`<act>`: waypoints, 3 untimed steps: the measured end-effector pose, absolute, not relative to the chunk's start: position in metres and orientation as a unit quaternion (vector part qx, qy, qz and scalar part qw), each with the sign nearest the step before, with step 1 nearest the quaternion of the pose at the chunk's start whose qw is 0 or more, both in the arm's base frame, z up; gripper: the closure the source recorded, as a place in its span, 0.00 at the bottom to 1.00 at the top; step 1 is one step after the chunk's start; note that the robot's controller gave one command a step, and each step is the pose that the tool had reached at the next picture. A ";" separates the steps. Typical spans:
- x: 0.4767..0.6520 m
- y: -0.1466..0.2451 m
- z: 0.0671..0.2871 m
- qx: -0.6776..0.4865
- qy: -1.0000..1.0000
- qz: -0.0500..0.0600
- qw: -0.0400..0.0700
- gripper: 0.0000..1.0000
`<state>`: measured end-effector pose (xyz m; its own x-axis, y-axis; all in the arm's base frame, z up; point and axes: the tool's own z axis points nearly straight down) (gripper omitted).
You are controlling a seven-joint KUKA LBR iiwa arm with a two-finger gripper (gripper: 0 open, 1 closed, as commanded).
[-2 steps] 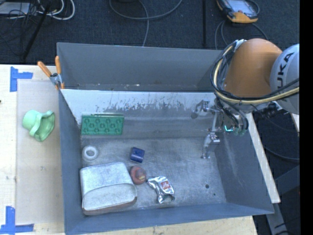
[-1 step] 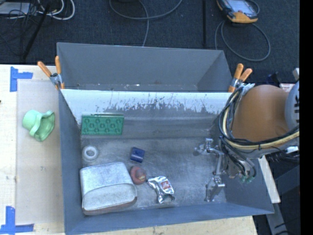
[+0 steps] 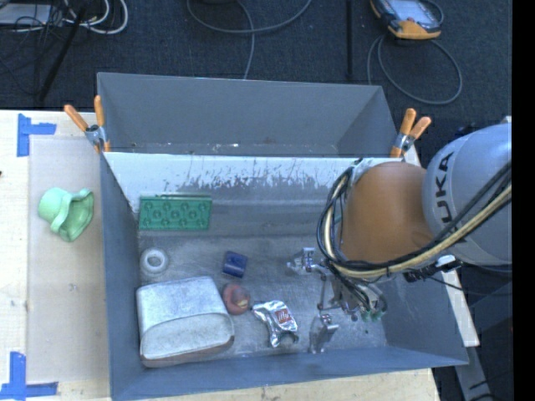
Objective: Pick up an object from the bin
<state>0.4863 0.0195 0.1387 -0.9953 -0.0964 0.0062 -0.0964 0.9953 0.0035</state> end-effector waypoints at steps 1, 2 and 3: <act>0.487 0.043 0.075 0.176 -0.984 0.001 -0.017 0.00; 0.481 0.043 0.074 0.177 -0.984 0.000 -0.005 1.00; 0.500 0.044 0.197 0.177 -0.984 0.000 -0.004 1.00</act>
Offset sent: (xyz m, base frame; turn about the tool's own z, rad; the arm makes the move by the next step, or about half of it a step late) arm -0.0087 0.0233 -0.0687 -0.2595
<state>0.5000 0.0445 0.1967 -0.9370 -0.3493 -0.0078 -0.3493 0.9370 -0.0018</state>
